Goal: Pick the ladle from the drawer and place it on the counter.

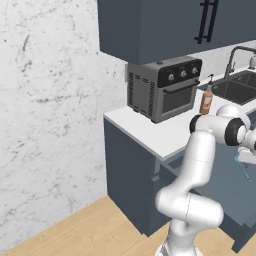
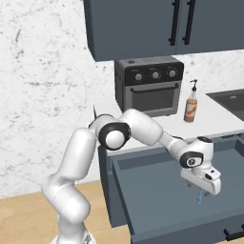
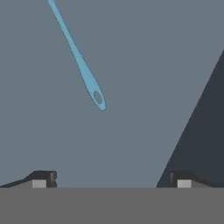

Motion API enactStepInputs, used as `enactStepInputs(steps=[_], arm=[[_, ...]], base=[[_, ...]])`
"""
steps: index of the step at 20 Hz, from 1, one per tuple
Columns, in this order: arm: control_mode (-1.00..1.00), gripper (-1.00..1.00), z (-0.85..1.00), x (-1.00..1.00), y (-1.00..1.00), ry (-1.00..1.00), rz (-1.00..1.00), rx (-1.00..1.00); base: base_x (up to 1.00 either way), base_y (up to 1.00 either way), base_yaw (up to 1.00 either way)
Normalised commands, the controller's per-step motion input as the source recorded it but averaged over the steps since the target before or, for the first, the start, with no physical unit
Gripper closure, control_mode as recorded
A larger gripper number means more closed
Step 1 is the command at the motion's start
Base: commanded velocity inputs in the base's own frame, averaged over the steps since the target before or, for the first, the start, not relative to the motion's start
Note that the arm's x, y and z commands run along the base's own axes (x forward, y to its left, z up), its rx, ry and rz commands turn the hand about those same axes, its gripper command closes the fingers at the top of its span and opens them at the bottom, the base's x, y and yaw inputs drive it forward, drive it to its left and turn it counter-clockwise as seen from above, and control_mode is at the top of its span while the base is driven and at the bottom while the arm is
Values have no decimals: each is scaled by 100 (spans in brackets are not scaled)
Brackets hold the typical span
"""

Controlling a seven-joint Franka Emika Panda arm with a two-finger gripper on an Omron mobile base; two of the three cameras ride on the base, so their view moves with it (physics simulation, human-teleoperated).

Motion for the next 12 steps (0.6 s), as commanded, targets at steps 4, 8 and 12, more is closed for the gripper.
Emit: enactStepInputs(steps=[4,8,12], arm=[[-100,-100,-29,38,-16,-2,17,0],[-100,-100,-25,37,-28,0,18,0],[-100,-100,-35,25,-29,0,19,0]], base=[[0,0,0],[0,0,0],[0,0,0]])
